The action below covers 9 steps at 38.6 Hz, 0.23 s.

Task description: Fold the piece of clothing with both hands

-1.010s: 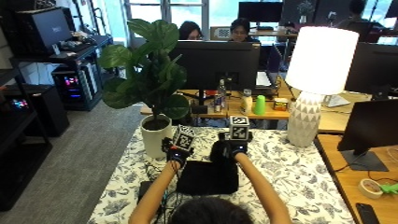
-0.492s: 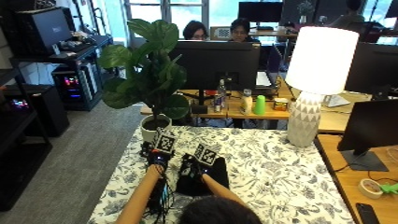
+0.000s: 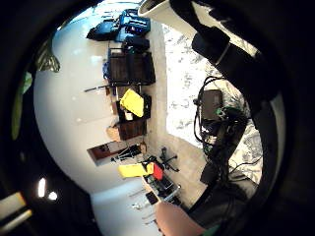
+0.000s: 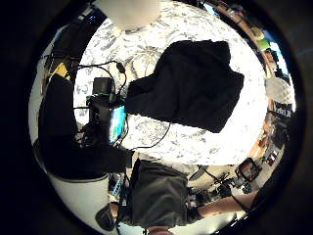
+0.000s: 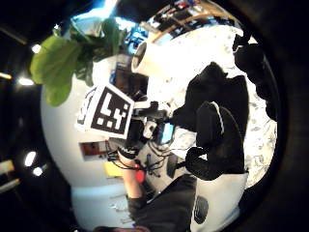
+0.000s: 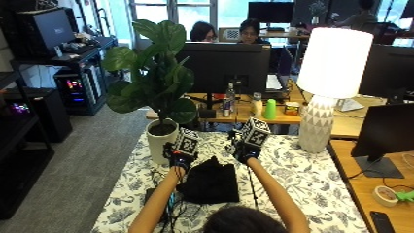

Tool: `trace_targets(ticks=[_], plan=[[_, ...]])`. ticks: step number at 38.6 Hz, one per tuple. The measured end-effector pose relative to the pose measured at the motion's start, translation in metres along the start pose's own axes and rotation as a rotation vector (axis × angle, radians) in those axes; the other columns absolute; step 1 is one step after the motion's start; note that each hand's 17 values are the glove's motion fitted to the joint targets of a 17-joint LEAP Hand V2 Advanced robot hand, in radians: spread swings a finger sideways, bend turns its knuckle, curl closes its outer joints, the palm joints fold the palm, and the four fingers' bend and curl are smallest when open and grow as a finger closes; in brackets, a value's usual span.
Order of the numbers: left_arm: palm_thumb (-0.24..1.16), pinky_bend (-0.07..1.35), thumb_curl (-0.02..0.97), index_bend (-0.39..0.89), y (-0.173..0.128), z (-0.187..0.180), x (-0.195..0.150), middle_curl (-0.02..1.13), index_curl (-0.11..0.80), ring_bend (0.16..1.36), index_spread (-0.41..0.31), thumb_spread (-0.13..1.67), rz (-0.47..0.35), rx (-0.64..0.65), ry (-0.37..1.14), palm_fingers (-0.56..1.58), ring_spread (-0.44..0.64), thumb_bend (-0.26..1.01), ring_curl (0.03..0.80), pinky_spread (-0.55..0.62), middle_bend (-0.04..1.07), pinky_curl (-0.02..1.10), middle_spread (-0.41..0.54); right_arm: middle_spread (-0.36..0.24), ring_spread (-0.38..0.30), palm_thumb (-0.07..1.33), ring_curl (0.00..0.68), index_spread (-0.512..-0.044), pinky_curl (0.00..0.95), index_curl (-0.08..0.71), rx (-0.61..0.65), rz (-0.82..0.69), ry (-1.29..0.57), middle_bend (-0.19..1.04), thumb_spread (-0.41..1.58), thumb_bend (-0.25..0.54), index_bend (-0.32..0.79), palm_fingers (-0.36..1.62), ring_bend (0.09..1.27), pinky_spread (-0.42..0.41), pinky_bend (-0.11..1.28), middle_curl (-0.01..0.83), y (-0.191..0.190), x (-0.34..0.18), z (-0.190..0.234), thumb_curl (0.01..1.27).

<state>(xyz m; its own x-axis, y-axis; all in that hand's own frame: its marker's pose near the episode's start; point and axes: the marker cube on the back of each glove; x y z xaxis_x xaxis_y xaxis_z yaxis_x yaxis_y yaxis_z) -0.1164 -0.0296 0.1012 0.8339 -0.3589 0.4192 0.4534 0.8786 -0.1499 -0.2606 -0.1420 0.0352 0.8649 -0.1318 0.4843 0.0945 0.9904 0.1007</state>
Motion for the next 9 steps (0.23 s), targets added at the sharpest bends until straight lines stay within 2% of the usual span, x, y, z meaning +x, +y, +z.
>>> trace_targets(ticks=[1,3,9], plan=[[0.39,0.67,0.366,0.21,-0.002,-0.001,0.002,0.15,0.427,0.62,0.016,1.57,0.005,-0.002,0.004,0.21,0.29,0.25,0.297,0.30,0.12,0.35,0.257,-0.069,-0.119,0.83,0.422,-0.203,0.381,0.224,0.014,0.012,-0.001,0.23,1.16,-0.009,0.08,0.97,0.56,-0.118,0.65,0.467,-0.013,0.012,0.004,0.49],[0.37,0.67,0.362,0.21,-0.006,-0.002,0.007,0.15,0.428,0.62,0.017,1.57,0.012,0.001,0.012,0.21,0.29,0.24,0.297,0.30,0.12,0.35,0.257,-0.068,-0.118,0.83,0.419,-0.203,0.377,0.224,0.021,0.031,0.004,0.23,1.17,-0.009,0.09,0.97,0.56,-0.108,0.63,0.466,-0.015,0.020,0.000,0.48],[0.30,0.67,0.344,0.19,-0.020,-0.007,0.022,0.15,0.434,0.62,0.017,1.55,0.043,-0.015,0.037,0.21,0.29,0.21,0.297,0.30,0.12,0.35,0.255,-0.066,-0.117,0.84,0.415,-0.208,0.364,0.222,-0.080,0.098,-0.052,0.23,1.21,-0.009,0.09,0.97,0.53,-0.079,0.59,0.466,0.015,0.028,-0.021,0.47]])
